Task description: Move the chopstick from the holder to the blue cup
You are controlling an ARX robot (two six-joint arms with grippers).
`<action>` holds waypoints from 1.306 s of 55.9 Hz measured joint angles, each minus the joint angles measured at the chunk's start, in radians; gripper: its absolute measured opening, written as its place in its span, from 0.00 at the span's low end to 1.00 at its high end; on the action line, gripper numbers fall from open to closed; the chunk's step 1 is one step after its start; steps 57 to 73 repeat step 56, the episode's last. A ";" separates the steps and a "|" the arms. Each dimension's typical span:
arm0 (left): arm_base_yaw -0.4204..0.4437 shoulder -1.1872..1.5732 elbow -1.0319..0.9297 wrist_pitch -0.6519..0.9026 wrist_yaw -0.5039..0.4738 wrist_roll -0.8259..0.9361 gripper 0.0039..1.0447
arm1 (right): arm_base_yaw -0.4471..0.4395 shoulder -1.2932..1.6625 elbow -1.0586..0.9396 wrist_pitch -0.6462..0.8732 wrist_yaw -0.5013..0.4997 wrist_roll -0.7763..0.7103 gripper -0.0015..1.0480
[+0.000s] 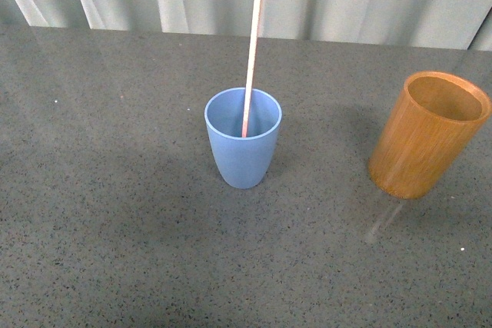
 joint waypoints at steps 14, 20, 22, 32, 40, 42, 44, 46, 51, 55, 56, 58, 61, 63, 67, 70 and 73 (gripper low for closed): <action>0.000 0.000 0.000 0.000 0.000 0.000 0.55 | 0.000 0.000 0.000 0.000 0.000 0.000 0.48; 0.000 0.000 0.000 0.000 0.000 0.000 0.72 | 0.000 0.000 0.000 0.000 0.000 0.000 0.65; 0.000 0.000 0.000 0.000 0.000 0.000 0.79 | 0.000 0.000 0.000 0.000 0.000 0.000 0.72; 0.000 0.000 0.000 0.000 0.000 0.001 0.93 | 0.000 0.000 0.000 0.000 0.000 0.001 0.91; 0.000 0.000 0.000 0.000 0.000 0.001 0.94 | 0.000 0.000 0.000 0.000 0.000 0.001 0.90; 0.000 0.000 0.000 0.000 0.000 0.001 0.94 | 0.000 0.000 0.000 0.000 0.000 0.001 0.90; 0.000 0.000 0.000 0.000 0.000 0.001 0.94 | 0.000 0.000 0.000 0.000 0.000 0.001 0.90; 0.000 0.000 0.000 0.000 0.000 0.001 0.94 | 0.000 0.000 0.000 0.000 0.000 0.001 0.90; 0.000 0.000 0.000 0.000 0.000 0.001 0.94 | 0.000 0.000 0.000 0.000 0.000 0.001 0.90; 0.000 0.000 0.000 0.000 0.000 0.001 0.94 | 0.000 0.000 0.000 0.000 0.000 0.001 0.90; 0.000 0.000 0.000 0.000 0.000 0.001 0.94 | 0.000 0.000 0.000 0.000 0.000 0.001 0.90; 0.000 0.000 0.000 0.000 0.000 0.001 0.94 | 0.000 0.000 0.000 0.000 0.000 0.001 0.90; 0.000 0.000 0.000 0.000 0.000 0.001 0.94 | 0.000 0.000 0.000 0.000 0.000 0.001 0.90; 0.000 0.000 0.000 0.000 0.000 0.001 0.94 | 0.000 0.000 0.000 0.000 0.000 0.001 0.90; 0.000 0.000 0.000 0.000 0.000 0.001 0.94 | 0.000 0.000 0.000 0.000 0.000 0.001 0.90; 0.000 0.000 0.000 0.000 0.000 0.001 0.94 | 0.000 0.000 0.000 0.000 0.000 0.001 0.90; 0.000 0.000 0.000 0.000 0.000 0.001 0.94 | 0.000 0.000 0.000 0.000 0.000 0.001 0.90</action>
